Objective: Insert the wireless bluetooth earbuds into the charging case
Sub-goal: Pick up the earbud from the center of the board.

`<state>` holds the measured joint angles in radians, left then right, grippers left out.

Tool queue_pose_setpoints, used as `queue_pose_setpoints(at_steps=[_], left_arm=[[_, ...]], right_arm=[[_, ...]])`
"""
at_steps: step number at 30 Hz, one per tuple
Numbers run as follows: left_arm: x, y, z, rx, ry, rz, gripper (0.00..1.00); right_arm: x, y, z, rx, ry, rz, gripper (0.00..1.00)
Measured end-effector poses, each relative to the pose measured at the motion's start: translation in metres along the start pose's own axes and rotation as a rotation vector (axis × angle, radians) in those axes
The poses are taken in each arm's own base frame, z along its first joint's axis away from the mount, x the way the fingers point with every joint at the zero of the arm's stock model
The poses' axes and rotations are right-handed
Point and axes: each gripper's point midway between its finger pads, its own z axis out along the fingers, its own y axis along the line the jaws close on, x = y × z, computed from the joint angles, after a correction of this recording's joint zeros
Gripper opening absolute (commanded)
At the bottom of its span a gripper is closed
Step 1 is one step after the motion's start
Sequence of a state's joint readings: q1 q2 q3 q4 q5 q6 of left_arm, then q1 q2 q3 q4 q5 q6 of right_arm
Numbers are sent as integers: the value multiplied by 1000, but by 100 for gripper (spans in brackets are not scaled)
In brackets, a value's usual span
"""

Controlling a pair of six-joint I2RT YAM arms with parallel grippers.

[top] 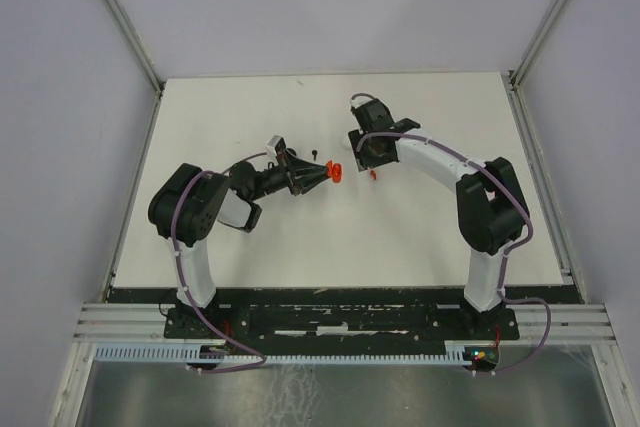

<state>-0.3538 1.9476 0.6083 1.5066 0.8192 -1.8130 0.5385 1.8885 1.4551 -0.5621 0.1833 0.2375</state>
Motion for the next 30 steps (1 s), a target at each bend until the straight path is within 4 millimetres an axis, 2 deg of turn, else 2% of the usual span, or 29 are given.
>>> queue_pose_setpoints(at_steps=[6, 20, 30], left_arm=[[1, 0, 0, -1, 3, 0, 3], [1, 0, 0, 1, 3, 2, 3], [1, -1, 0, 3, 4, 4, 3]], right_arm=[[-7, 4, 14, 3, 20, -7, 55], [13, -2, 42, 27, 129, -37, 52], [8, -5, 54, 34, 152, -23, 49]])
